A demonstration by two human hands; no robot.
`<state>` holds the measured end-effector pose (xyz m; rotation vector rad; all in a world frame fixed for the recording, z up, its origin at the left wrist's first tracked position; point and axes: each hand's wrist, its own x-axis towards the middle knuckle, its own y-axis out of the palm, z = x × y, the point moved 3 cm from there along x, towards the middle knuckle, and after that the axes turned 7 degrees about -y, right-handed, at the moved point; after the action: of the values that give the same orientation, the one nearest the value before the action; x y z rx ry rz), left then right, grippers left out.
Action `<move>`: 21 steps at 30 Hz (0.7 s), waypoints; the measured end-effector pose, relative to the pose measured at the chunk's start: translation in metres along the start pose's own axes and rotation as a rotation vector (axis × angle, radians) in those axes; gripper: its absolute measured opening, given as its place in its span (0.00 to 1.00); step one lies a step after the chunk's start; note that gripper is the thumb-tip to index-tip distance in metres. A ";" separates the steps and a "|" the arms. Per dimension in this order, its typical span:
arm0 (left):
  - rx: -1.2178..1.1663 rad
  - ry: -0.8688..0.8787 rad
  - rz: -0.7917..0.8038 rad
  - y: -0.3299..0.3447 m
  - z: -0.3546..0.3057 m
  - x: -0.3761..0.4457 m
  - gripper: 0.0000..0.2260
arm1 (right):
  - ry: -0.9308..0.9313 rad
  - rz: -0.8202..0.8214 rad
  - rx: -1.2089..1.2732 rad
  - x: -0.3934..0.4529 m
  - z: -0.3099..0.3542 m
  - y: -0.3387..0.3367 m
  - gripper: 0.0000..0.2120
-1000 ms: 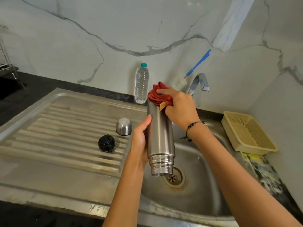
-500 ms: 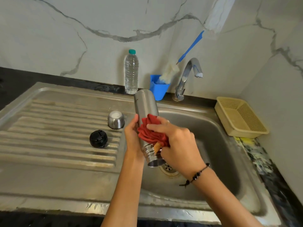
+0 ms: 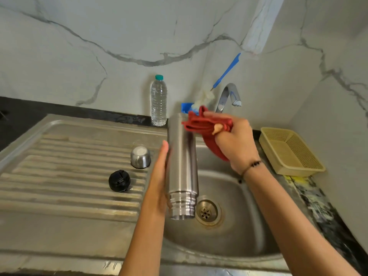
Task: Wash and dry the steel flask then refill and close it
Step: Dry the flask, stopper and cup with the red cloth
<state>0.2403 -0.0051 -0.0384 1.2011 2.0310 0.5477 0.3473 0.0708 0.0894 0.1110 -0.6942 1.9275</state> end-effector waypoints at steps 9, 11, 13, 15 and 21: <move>0.021 -0.006 0.058 -0.006 -0.017 -0.003 0.37 | -0.221 0.175 -0.383 0.017 0.012 0.037 0.23; 0.048 0.004 0.055 -0.005 -0.014 -0.004 0.37 | -0.244 0.190 -0.448 0.011 0.011 0.036 0.24; 0.072 0.042 0.039 -0.002 -0.013 -0.003 0.26 | -0.249 0.222 -0.503 0.006 0.010 0.036 0.25; 0.061 0.040 0.083 0.008 -0.008 -0.002 0.16 | -0.239 0.239 -0.538 -0.004 0.008 0.034 0.25; -0.093 0.029 0.024 0.008 -0.004 0.004 0.16 | -0.232 0.271 -0.442 -0.049 -0.001 0.036 0.26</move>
<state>0.2411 0.0025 -0.0320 1.1695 1.9946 0.6670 0.3395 0.0211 0.0547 -0.0391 -1.3323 1.9830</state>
